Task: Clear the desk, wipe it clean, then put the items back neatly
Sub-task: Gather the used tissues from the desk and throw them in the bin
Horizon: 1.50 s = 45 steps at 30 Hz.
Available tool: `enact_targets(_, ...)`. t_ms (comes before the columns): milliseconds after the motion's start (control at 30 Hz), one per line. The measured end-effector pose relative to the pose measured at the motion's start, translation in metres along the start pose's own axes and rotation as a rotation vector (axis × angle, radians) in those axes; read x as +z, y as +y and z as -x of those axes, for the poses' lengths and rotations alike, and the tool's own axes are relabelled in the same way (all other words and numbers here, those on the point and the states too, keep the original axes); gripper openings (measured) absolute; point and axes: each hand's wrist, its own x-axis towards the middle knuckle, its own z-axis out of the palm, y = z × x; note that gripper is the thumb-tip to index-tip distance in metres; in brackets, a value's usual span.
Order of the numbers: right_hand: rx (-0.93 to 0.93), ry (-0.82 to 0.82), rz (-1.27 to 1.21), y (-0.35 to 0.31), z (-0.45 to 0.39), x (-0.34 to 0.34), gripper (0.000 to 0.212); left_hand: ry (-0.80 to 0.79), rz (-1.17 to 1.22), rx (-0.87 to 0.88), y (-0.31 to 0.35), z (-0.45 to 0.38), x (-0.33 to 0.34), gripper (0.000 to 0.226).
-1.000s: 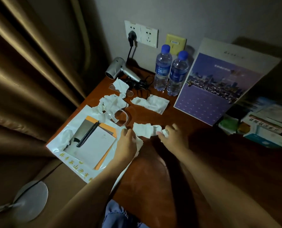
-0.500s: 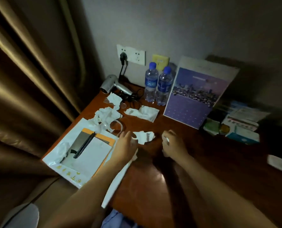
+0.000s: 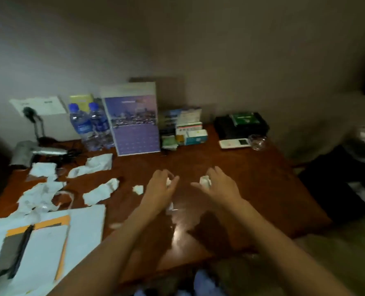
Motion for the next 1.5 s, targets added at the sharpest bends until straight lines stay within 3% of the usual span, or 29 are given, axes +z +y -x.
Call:
enact_targets(267, 0.308, 0.200, -0.079, 0.166, 0.087, -0.061, 0.021, -0.206, 0.008, 0.268, 0.148, -0.007, 0.120, 0.017)
enact_targets(533, 0.532, 0.323, -0.062, 0.357, 0.173, -0.137, 0.023, -0.316, 0.000, 0.540, 0.330, -0.007, 0.269, 0.019)
enact_targets(833, 0.668, 0.438, -0.063, 0.498, 0.230, -0.201, 0.026, -0.431, 0.065, 0.772, 0.478, 0.001, 0.384, 0.018)
enact_targets(1100, 0.695, 0.449, -0.080, 0.599, 0.200, -0.242, 0.027, -0.487, 0.045, 0.781, 0.565, -0.042, 0.478, 0.025)
enact_targets(1500, 0.662, 0.419, -0.069, 0.780, 0.077, -0.318, 0.027, -0.440, 0.123, 0.754, 0.686, -0.192, 0.603, 0.020)
